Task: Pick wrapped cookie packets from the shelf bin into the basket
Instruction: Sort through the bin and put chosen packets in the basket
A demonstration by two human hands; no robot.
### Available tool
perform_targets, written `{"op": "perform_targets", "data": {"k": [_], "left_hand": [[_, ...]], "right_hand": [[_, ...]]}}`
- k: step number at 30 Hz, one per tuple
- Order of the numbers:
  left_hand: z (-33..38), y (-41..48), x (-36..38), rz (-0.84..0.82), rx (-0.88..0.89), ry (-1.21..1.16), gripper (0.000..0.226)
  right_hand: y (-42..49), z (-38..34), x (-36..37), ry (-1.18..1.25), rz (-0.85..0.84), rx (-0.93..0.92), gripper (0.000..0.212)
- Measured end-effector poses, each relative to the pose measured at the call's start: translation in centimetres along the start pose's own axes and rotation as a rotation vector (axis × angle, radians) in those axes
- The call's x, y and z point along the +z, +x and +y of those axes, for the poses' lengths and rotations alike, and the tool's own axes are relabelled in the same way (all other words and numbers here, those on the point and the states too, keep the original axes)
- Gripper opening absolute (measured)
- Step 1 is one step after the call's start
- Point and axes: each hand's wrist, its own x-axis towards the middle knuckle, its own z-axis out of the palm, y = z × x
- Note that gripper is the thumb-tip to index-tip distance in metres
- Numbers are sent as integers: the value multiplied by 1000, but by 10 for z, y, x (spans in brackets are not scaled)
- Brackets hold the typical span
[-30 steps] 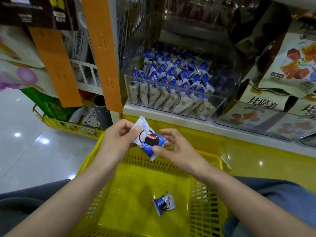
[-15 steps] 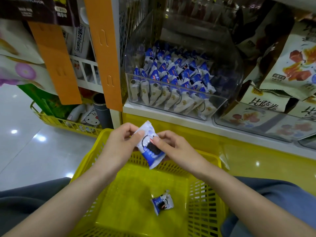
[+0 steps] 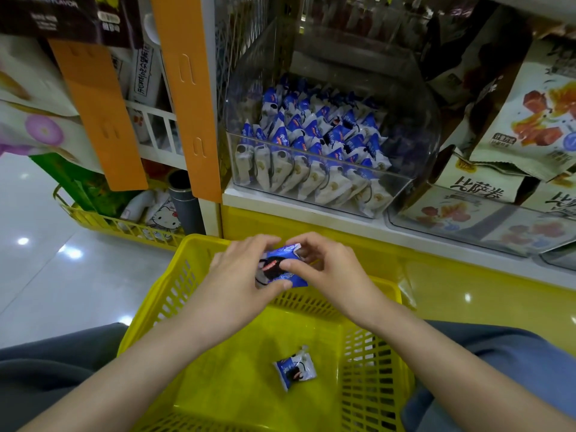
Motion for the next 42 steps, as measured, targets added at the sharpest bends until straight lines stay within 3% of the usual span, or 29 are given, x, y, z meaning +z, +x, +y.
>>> {"op": "perform_targets", "data": {"k": [4, 13, 17, 20, 25, 27, 31, 38, 42], "left_hand": [[2, 0, 1, -37, -43, -109, 30], [11, 6, 2, -104, -214, -649, 19], [11, 8, 1, -30, -424, -924, 15], [12, 10, 5, 20, -504, -919, 24], [10, 7, 17, 65, -444, -682, 19], [10, 7, 14, -14, -461, -728, 15], [10, 6, 6, -160, -521, -973, 23], [23, 16, 8, -42, -567, -1373, 34], [22, 10, 9, -41, -494, -1139, 19]], "right_hand": [[2, 0, 3, 184, 10, 62, 14], [4, -6, -3, 371, 63, 96, 31], [-2, -11, 1, 579, -73, 88, 23], [-4, -10, 7, 531, -33, 41, 18], [-5, -4, 11, 264, 169, 8, 21], [-7, -3, 10, 155, 177, -54, 22], [-10, -2, 9, 158, 88, -87, 17], [-10, -2, 12, 44, 170, -93, 24], [-10, -2, 14, -6, 169, -79, 32]]}}
